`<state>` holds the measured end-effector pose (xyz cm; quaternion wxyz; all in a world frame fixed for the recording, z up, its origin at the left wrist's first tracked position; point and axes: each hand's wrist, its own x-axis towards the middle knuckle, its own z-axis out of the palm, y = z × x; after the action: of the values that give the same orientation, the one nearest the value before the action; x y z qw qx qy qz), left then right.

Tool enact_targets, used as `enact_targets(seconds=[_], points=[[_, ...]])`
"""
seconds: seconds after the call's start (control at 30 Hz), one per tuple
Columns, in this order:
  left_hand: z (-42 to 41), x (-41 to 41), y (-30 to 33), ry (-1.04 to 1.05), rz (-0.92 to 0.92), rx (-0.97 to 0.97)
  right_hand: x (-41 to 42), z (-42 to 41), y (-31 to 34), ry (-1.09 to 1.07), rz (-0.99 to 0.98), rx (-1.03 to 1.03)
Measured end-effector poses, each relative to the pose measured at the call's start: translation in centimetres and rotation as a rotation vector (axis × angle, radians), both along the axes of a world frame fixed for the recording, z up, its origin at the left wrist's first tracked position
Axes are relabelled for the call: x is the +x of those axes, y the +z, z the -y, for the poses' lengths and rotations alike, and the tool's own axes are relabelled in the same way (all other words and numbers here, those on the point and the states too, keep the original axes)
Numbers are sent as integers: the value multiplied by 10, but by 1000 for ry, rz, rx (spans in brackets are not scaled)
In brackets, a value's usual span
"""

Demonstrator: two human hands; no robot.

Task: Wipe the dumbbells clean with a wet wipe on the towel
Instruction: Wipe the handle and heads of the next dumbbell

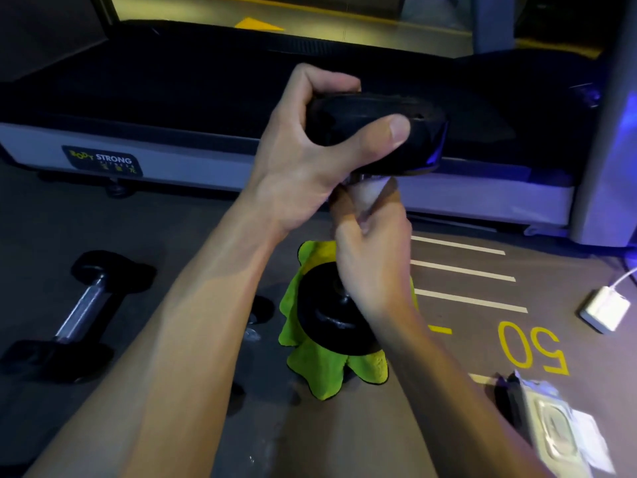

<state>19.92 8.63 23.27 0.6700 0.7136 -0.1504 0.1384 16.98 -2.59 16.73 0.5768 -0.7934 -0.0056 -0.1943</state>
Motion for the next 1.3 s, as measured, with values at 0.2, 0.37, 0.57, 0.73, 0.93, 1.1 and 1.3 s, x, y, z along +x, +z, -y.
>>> enact_targets(seconds=[0.2, 0.37, 0.57, 0.73, 0.93, 1.1, 1.3], points=[[-2, 1, 0, 32, -13, 21, -6, 36, 8, 293, -249, -258], [1, 2, 1, 51, -21, 37, -24, 31, 12, 190, -166, 60], [3, -2, 2, 34, -31, 30, 9, 20, 25, 509, -518, 850], [4, 2, 1, 29, -9, 18, 22, 19, 23, 537, -637, 675], [5, 1, 0, -4, 18, 19, -13, -1, 22, 73, -400, 682], [5, 3, 0, 46, 7, 32, -52, 2, 17, 160, -222, 381], [7, 1, 0, 36, 15, 33, -42, 23, -11, 141, -135, -35]])
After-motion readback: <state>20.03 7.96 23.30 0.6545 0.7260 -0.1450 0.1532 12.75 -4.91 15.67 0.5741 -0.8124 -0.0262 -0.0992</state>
